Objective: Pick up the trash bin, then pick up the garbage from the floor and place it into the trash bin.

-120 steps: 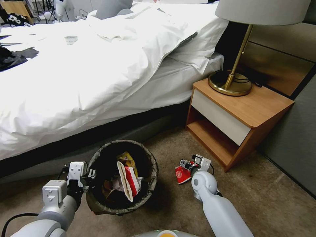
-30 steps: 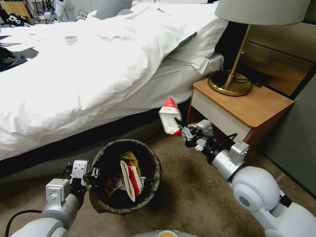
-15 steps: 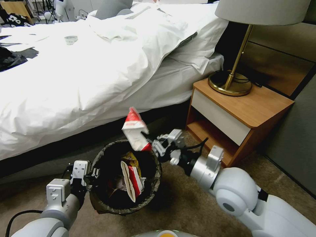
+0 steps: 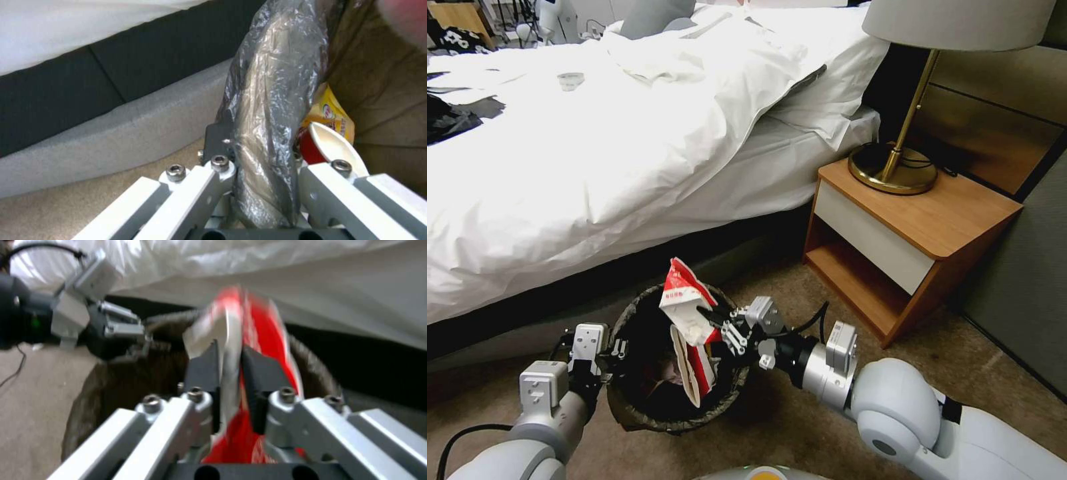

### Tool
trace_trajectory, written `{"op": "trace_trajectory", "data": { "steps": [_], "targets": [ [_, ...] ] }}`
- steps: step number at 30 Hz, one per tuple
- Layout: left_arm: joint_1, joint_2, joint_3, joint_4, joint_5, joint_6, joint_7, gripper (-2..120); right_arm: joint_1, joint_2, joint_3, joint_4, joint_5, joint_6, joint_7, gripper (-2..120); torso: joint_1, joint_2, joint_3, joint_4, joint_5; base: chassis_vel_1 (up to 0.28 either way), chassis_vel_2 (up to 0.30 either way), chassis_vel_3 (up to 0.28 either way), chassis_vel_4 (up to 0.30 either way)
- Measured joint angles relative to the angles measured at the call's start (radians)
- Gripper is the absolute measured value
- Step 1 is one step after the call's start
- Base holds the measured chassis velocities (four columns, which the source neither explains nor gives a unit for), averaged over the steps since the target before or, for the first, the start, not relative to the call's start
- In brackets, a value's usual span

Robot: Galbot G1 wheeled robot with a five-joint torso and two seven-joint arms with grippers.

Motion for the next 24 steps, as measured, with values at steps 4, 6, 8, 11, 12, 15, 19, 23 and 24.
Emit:
{"op": "trace_trajectory", "data": {
  "steps": [4,6,8,11,12,15,19,23,24],
  "targets": [
    [-0.001,0.001,-0.001,0.0,-0.001,0.001,0.0,3,-0.01,-0.003,-0.007,0.0,-0.009,-0.013,0.009,31,0.0,0.0,0.0,0.0001,0.0,0.0,0.0,0.0,0.0],
    [-0.002,0.001,-0.001,0.0,-0.001,0.001,0.0,3,-0.011,-0.003,-0.011,0.0,-0.011,-0.015,0.009,36,0.0,0.0,0.0,0.0001,0.0,0.0,0.0,0.0,0.0],
    [-0.004,0.001,0.0,0.0,-0.001,0.001,0.0,3,-0.011,-0.004,-0.021,0.002,-0.017,-0.021,0.01,46,0.0,0.0,0.0,0.0001,0.0,0.0,0.0,0.0,0.0],
    [-0.006,0.001,0.001,0.0,-0.001,0.002,0.0,3,-0.012,-0.004,-0.032,0.002,-0.027,-0.023,0.011,57,0.0,0.0,0.0,0.0001,0.0,0.0,0.0,0.0,0.0],
    [-0.006,0.001,0.001,0.0,-0.001,0.002,0.0,3,-0.012,-0.004,-0.032,0.002,-0.027,-0.023,0.011,57,0.0,0.0,0.0,0.0001,0.0,0.0,0.0,0.0,0.0],
    [-0.006,0.001,0.0,0.0,-0.001,0.002,0.0,3,-0.013,-0.002,-0.035,0.0,-0.034,-0.023,0.014,68,0.0,0.0,0.0,0.0001,0.0,0.0,0.0,0.0,0.0],
    [-0.006,-0.001,0.0,0.0,-0.001,0.002,0.0,3,-0.011,0.002,-0.024,0.004,-0.035,-0.024,0.03,84,0.0,0.0,0.0,0.0001,0.0,0.0,0.0,0.0,0.0],
    [-0.006,-0.002,0.001,0.0,0.0,0.002,0.0,3,-0.033,0.001,0.028,0.027,-0.033,-0.024,0.032,97,0.0,0.0,0.0,0.0002,0.0,0.0,0.0,0.0,0.0],
    [-0.006,-0.002,0.001,0.0,0.0,0.002,0.0,3,-0.048,0.0,0.061,0.04,-0.033,-0.023,0.033,99,0.0,0.0,0.0,0.0001,0.0,0.0,0.0,0.0,0.0]
  ]
}}
